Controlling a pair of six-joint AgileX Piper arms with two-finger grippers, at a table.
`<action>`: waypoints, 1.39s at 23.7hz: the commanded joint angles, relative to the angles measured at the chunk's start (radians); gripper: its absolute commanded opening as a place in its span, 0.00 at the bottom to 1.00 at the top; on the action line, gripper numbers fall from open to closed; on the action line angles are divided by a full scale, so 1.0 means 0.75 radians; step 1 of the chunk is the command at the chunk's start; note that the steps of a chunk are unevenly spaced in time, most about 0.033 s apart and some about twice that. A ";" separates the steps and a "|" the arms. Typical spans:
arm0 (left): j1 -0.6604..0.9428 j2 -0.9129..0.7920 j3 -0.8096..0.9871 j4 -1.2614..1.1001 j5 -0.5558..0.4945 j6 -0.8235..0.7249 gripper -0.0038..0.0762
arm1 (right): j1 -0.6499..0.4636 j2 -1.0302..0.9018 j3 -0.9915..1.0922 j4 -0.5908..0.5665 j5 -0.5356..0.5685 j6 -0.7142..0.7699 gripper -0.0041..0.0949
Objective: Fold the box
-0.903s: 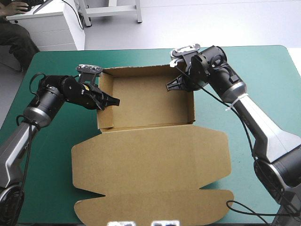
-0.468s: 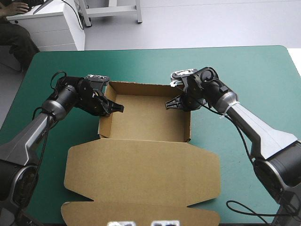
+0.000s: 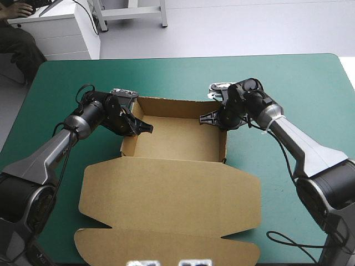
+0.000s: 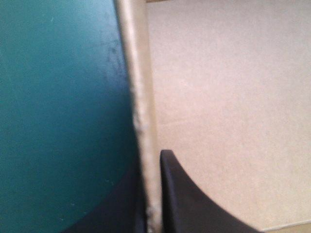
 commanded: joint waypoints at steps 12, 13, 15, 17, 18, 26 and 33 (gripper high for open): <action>-0.030 -0.041 -0.062 0.090 0.103 0.037 0.15 | 0.000 -0.029 -0.144 0.037 0.013 0.000 0.44; -0.030 -0.041 -0.069 0.090 0.106 0.037 0.18 | 0.000 -0.029 -0.160 0.035 0.026 0.000 0.48; -0.030 -0.041 -0.114 0.090 0.138 0.037 0.27 | 0.000 -0.029 -0.210 0.012 0.070 0.000 0.52; -0.030 -0.041 -0.161 0.090 0.168 0.037 0.38 | 0.000 -0.029 -0.254 -0.039 0.145 0.000 0.52; -0.030 -0.041 -0.185 0.090 0.175 0.037 0.45 | 0.000 -0.029 -0.270 -0.071 0.197 0.000 0.52; -0.030 -0.041 -0.342 0.096 0.413 0.025 0.61 | 0.000 -0.035 -0.424 0.050 0.273 -0.005 0.52; -0.030 -0.110 -0.492 0.086 0.503 -0.035 0.60 | 0.000 -0.111 -0.464 0.059 0.273 -0.005 0.52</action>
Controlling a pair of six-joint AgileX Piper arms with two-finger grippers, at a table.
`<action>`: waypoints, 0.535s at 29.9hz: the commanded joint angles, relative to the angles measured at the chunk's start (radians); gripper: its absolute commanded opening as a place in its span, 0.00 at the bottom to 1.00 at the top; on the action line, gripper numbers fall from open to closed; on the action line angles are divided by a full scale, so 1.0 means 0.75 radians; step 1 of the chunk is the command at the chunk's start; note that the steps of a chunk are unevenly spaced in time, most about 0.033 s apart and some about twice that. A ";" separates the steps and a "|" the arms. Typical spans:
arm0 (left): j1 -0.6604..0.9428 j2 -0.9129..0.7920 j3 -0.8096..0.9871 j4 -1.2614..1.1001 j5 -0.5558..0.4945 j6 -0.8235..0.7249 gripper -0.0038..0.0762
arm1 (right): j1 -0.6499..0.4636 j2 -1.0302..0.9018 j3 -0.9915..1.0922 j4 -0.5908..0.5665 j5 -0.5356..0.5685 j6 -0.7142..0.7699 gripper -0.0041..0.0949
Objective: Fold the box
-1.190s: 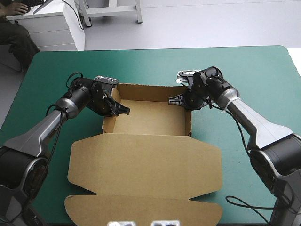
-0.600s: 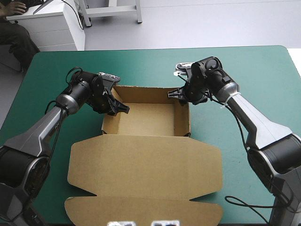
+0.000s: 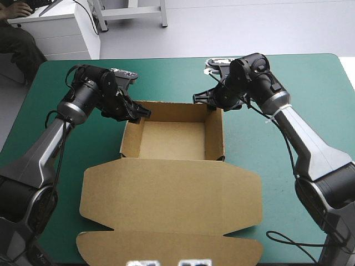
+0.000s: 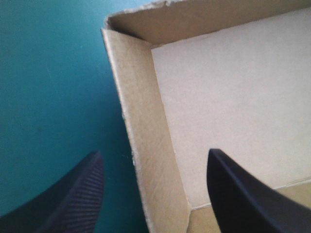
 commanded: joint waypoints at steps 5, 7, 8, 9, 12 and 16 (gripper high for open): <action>-0.006 -0.238 -0.070 0.003 0.078 -0.021 0.60 | -0.004 -0.183 -0.049 -0.001 0.010 -0.012 0.52; -0.006 -0.294 -0.070 0.003 0.078 -0.021 0.59 | -0.004 -0.213 -0.049 0.004 0.010 -0.012 0.52; -0.006 -0.327 -0.070 0.003 0.078 -0.021 0.59 | -0.004 -0.227 -0.049 0.004 0.010 -0.012 0.52; -0.006 -0.361 -0.070 0.003 0.078 -0.021 0.58 | -0.004 -0.237 -0.049 0.004 0.010 -0.012 0.52; -0.006 -0.470 -0.067 0.006 0.078 -0.018 0.50 | -0.004 -0.267 -0.049 0.001 0.010 -0.012 0.52; -0.006 -0.608 -0.021 0.003 0.078 -0.018 0.31 | -0.004 -0.272 -0.009 -0.027 0.010 -0.006 0.52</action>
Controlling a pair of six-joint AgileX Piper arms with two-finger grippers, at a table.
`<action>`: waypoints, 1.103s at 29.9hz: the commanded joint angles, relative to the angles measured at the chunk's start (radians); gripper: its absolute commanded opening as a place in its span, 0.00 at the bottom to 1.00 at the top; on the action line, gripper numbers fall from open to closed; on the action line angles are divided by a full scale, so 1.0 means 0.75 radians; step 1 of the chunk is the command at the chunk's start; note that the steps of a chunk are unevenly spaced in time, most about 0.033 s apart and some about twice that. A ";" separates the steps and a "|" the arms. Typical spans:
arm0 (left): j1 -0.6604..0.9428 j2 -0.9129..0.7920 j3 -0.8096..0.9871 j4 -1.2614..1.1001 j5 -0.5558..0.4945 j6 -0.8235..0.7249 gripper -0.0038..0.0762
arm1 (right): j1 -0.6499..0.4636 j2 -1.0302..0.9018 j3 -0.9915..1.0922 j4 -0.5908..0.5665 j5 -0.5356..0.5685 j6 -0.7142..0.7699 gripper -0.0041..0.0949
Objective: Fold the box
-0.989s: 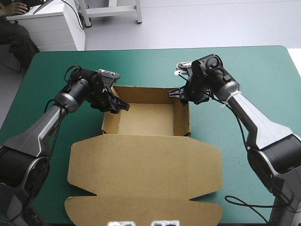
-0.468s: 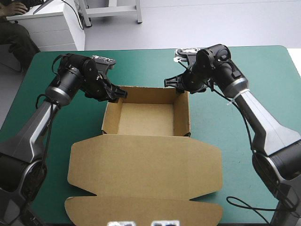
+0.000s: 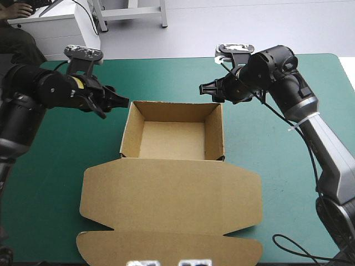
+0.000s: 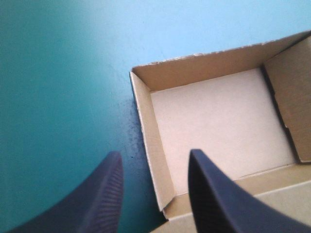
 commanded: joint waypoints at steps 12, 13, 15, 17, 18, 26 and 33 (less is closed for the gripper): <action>-0.006 -0.607 0.473 0.016 0.053 0.013 0.04 | -0.004 0.002 0.174 -0.046 -0.007 0.061 0.52; -0.006 -0.641 0.511 0.023 0.053 0.013 0.04 | -0.004 0.017 0.174 -0.028 -0.007 0.061 0.52; -0.006 -0.728 0.594 0.036 0.050 0.013 0.04 | -0.004 0.045 0.174 0.008 -0.016 0.057 0.52; -0.006 -0.817 0.682 0.055 0.041 0.013 0.04 | -0.004 0.084 0.174 0.008 -0.004 0.057 0.52; -0.006 -0.853 0.716 0.058 0.037 0.013 0.04 | -0.004 0.100 0.174 0.005 -0.004 0.052 0.52; -0.006 -1.150 0.980 0.059 0.033 0.013 0.04 | -0.004 0.257 0.174 0.049 -0.004 0.047 0.52; -0.006 -1.283 1.164 0.059 0.031 0.013 0.04 | -0.004 0.304 0.174 0.062 -0.004 0.027 0.32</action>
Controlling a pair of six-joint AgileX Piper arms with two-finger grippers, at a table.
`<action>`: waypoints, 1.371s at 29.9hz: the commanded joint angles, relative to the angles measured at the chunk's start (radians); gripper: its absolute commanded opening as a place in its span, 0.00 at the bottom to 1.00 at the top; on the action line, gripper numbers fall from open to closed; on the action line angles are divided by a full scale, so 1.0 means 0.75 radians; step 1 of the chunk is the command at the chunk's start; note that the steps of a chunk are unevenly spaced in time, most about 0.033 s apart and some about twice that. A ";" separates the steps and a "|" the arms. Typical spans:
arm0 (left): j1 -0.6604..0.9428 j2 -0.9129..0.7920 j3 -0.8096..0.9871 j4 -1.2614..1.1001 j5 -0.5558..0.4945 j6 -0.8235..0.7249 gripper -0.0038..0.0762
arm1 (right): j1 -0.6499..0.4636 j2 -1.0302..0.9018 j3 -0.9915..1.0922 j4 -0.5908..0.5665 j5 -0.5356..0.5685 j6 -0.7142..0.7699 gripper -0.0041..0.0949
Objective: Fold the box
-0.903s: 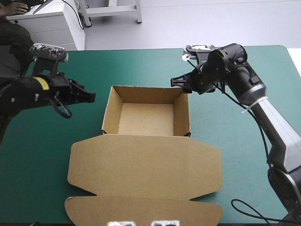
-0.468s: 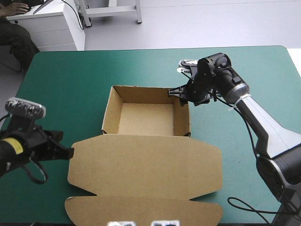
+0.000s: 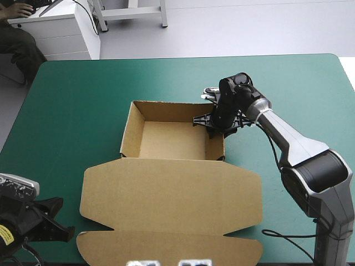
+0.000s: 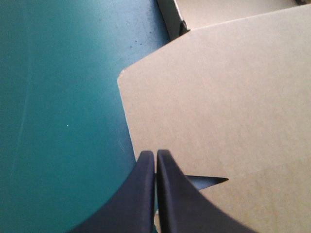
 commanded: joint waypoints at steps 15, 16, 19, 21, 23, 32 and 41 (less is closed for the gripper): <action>-0.006 -0.207 0.373 -0.001 -0.019 -0.007 0.04 | -0.008 -0.112 -0.071 -0.143 0.014 -0.064 0.03; -0.006 -0.207 0.375 -0.001 -0.009 -0.007 0.04 | -0.015 -0.126 -0.078 -0.167 0.014 -0.064 0.03; -0.006 -0.207 0.375 -0.001 0.000 -0.007 0.04 | -0.056 -0.165 -0.083 -0.201 0.016 -0.077 0.03; -0.006 -0.207 0.375 -0.001 -0.001 -0.007 0.04 | -0.107 -0.193 -0.083 -0.201 0.016 -0.092 0.03; -0.006 -0.207 0.375 -0.001 0.002 -0.007 0.04 | -0.171 -0.222 -0.083 -0.201 0.016 -0.119 0.03; -0.006 -0.207 0.375 -0.007 0.049 -0.007 0.04 | -0.488 -0.336 -0.081 -0.268 0.016 -0.222 0.03; -0.006 -0.207 0.375 -0.007 0.049 -0.011 0.04 | -0.879 -0.349 -0.081 -0.268 0.016 -0.353 0.03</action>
